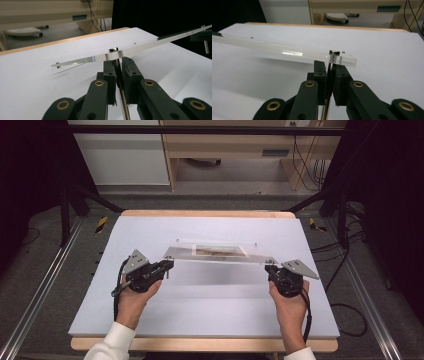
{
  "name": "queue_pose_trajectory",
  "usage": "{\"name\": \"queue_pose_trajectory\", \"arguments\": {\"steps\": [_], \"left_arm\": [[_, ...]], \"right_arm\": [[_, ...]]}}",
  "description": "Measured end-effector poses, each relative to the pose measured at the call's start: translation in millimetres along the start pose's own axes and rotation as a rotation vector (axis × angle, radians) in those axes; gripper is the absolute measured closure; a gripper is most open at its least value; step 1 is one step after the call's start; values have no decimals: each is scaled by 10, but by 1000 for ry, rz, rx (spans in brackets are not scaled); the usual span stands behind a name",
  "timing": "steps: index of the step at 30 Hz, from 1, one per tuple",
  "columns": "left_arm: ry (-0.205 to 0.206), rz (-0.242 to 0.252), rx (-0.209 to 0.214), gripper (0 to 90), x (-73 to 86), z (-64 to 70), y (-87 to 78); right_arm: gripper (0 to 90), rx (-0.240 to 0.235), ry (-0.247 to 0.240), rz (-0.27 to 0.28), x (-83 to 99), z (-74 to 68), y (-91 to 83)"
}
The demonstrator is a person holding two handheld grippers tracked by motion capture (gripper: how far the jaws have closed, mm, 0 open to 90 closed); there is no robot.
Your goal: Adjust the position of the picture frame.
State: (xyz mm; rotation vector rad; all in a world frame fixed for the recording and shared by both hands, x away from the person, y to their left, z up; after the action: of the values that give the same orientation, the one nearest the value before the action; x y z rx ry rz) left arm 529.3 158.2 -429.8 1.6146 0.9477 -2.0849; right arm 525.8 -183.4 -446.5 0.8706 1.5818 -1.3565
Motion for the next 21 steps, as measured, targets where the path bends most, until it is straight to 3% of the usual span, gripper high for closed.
{"name": "queue_pose_trajectory", "arguments": {"steps": [6, 8, 11, 14, 16, 21], "left_arm": [[-19, -31, -17, 813, 304, -37, -41], [-33, -65, -4, 819, 367, -34, -51], [-27, -132, -21, 819, 495, 3, -54], [-83, -156, -11, 838, 651, 14, -44], [-83, -162, -3, 839, 695, 9, -43], [-81, -179, -27, 840, 767, 27, -36]], "right_arm": [[834, 16, -23, -8, 132, -126, -17], [834, 17, -35, -26, 220, -146, -27], [843, -11, 2, -61, 351, -144, -39], [846, -22, 12, -117, 552, -150, -27], [846, -26, 12, -124, 582, -152, -27], [848, -29, -9, -140, 651, -155, -17]]}}
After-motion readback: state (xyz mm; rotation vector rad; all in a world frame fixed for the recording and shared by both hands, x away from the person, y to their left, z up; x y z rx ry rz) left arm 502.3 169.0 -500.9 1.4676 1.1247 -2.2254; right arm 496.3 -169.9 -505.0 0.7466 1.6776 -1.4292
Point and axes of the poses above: each handheld gripper's, and its own axes: y roughly forward along the jaws, x roughly out of its underside, z roughly to its right, the point moved 8 cm from there along y, roughly forward along the jaws, and after that the axes turned 7 degrees about x, right-handed, at the moved point
